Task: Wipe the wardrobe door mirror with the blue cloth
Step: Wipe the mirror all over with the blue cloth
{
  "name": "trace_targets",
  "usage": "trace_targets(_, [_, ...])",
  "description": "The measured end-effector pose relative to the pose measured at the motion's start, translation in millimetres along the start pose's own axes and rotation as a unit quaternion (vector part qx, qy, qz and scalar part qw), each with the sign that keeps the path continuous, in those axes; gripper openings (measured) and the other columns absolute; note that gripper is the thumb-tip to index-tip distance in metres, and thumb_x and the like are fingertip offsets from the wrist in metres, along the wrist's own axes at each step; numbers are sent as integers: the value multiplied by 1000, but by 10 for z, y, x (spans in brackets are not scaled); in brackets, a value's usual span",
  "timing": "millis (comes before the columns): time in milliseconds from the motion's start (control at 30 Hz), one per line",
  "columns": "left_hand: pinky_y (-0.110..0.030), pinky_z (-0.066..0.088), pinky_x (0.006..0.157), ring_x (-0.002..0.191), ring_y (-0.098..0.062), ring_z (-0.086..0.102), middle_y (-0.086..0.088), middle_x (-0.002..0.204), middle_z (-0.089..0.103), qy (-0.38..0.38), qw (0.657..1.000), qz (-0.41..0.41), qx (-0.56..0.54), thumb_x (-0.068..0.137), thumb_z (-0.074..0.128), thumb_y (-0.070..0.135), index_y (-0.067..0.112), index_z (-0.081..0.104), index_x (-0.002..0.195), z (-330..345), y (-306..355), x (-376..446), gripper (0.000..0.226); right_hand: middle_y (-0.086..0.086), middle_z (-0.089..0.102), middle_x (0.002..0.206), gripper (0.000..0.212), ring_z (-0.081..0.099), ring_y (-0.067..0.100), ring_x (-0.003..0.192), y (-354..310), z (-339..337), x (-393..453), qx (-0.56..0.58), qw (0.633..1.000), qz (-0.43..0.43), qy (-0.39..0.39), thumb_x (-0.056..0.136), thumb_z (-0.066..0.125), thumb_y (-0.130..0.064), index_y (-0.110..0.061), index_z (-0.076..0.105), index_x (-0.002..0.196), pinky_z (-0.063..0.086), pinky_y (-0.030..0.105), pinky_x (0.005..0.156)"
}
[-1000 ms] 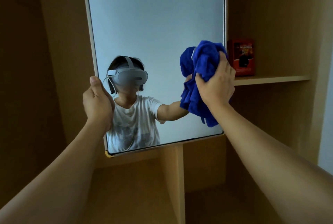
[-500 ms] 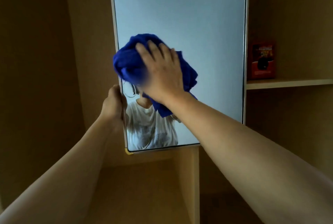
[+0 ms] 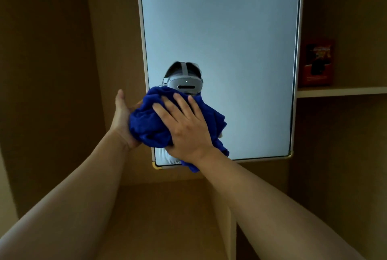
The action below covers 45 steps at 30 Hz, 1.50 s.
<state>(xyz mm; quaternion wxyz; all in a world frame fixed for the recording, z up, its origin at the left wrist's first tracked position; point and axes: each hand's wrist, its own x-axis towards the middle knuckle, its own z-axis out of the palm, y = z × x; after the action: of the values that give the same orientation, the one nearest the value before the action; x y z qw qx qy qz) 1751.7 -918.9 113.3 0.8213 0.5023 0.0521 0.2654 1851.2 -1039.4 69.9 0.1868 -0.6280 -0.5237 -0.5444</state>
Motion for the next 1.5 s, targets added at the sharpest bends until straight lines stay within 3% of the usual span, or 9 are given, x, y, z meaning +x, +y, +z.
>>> trace_targets(167, [-37, 50, 63, 83, -25, 68, -5, 107, 68, -2, 994, 13, 112, 83, 24, 75, 22, 40, 138, 23, 40, 46, 77, 8, 41, 148, 84, 33, 33, 138, 12, -7, -212, -2, 999, -36, -29, 71, 73, -47, -18, 42, 143, 14, 50, 117])
trace_targets(367, [-35, 52, 72, 92, -16, 67, -4, 102, 69, 7, 993, 25, 116, 84, 23, 75, 23, 58, 113, 161, 43, 140, 69, 8, 40, 149, 83, 30, 34, 140, 129, -39, -479, -43, 983, -140, -107, 80, 62, -62, -19, 38, 146, 14, 51, 117])
trace_targets(467, [-29, 44, 61, 63, -6, 53, 12, 67, 56, 112, 981, 79, 135, 87, 37, 67, 21, 60, 80, 206, -28, 184, 52, 9, 42, 148, 76, 32, 34, 139, 244, -87, -443, -65, 968, -203, -130, 85, 54, -61, -19, 38, 146, 18, 52, 115])
trace_targets(567, [-31, 31, 52, 52, -15, 33, 0, 58, 39, 146, 961, 128, 195, 91, 32, 63, 17, 43, 63, 183, -98, 242, 55, 9, 47, 144, 65, 41, 32, 134, 407, -177, -287, -98, 955, -256, -116, 87, 54, -50, -19, 43, 143, 25, 52, 114])
trace_targets(733, [-44, 46, 86, 89, -26, 55, -11, 89, 57, 123, 967, 138, 175, 91, 34, 61, 11, 55, 85, 154, -116, 260, 55, 10, 52, 139, 74, 48, 33, 128, 699, -421, 170, -128, 974, -184, -45, 77, 66, -52, -15, 49, 139, 32, 50, 109])
trace_targets(933, [-33, 42, 82, 96, -21, 56, -5, 108, 59, 42, 978, 81, 189, 79, 39, 70, 15, 59, 93, 42, -57, 218, 61, 10, 52, 139, 71, 48, 34, 126, 930, -604, 765, -113, 987, -117, 3, 77, 64, -47, -13, 50, 138, 31, 51, 109])
trace_targets(1067, [-27, 53, 78, 106, -11, 63, 6, 115, 68, -28, 987, -9, 159, 88, 34, 63, 37, 69, 107, 113, 148, 175, 48, 10, 50, 141, 71, 47, 35, 128, 924, -699, 1374, -120, 985, -124, -20, 79, 63, -51, -15, 48, 139, 29, 52, 110])
trace_targets(1233, [-34, 49, 77, 98, -16, 67, 2, 109, 70, 13, 984, -74, 163, 96, 28, 55, 38, 72, 98, 410, 673, 223, 47, 10, 49, 141, 76, 45, 34, 129, 1016, -897, 2149, -126, 982, -138, -42, 74, 69, -46, -17, 46, 141, 29, 53, 110])
trace_targets(1500, [-19, 47, 50, 59, -3, 66, 9, 78, 74, 70, 985, 43, 149, 97, 38, 45, 29, 62, 101, 1235, 2126, 620, 29, 9, 50, 141, 80, 46, 32, 130, 1383, -1375, 3000, -141, 974, -151, -92, 73, 72, -47, -18, 45, 142, 29, 52, 111])
